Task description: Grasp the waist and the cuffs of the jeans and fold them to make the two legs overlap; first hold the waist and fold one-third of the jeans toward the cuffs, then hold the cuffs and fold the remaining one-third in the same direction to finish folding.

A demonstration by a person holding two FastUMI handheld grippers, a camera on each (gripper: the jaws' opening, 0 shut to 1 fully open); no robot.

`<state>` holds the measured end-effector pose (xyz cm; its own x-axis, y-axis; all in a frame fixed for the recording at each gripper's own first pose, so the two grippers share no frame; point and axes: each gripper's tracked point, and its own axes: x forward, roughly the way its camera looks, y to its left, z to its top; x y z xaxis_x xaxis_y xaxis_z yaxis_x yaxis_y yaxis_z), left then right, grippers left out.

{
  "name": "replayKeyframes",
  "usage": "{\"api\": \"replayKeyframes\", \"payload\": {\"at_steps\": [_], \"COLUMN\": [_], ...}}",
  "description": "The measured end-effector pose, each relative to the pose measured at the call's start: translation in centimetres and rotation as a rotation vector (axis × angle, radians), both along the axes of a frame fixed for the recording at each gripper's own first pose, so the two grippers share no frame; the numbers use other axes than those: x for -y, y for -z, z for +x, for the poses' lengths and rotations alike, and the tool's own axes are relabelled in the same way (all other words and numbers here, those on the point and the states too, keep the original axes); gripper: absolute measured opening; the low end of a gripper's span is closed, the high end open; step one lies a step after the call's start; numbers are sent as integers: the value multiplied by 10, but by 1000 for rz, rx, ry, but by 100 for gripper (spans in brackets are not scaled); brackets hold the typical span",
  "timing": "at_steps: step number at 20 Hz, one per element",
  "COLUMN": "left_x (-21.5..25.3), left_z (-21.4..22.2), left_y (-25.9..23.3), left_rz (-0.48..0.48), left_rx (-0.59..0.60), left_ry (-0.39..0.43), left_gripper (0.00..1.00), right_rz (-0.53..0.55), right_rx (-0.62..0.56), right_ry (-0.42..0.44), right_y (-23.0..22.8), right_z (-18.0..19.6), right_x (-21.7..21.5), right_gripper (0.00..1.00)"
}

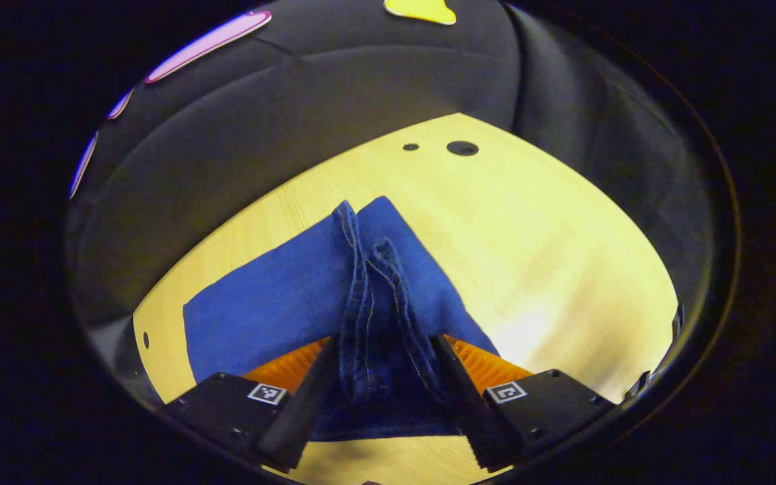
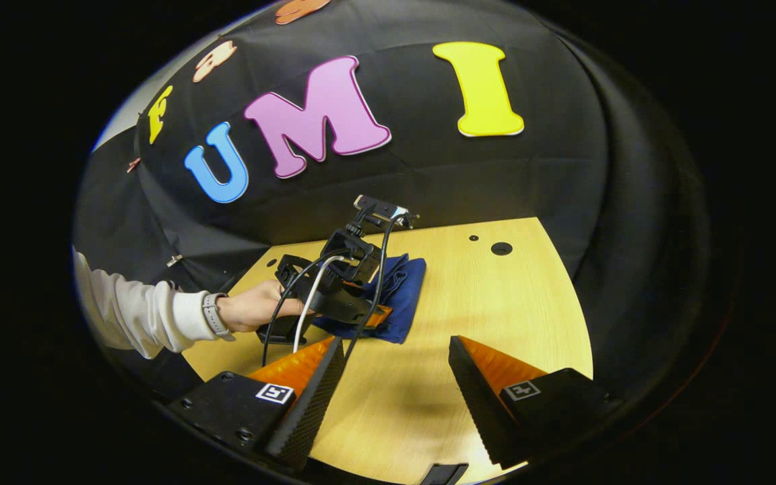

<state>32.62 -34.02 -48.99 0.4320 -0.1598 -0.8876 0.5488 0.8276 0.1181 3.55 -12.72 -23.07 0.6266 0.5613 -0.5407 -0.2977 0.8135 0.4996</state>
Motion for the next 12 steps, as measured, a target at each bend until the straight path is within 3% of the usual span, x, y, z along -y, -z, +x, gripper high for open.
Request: {"api": "replayKeyframes", "payload": {"at_steps": [1,3,6,9,12], "left_x": [7,-5,-49,-108,-132], "left_z": [-12,-36,-110,-189,-263], "left_y": [-34,-117,-246,-344,-400], "left_rz": [-78,-193,-338,-315,-326], "left_rx": [46,199,426,683,798], "left_ry": [-8,-42,-107,-138,-193], "left_gripper": [98,98,98,98,97], "right_rz": [1,2,-69,-131,-162], "right_rx": [10,57,227,416,557], "right_ry": [1,7,32,115,193], "right_y": [-11,-43,-106,-179,-235], "right_z": [-14,-35,-50,-55,-68], "right_x": [-2,-3,0,1,-1], "right_gripper": [96,96,96,97,97]}}
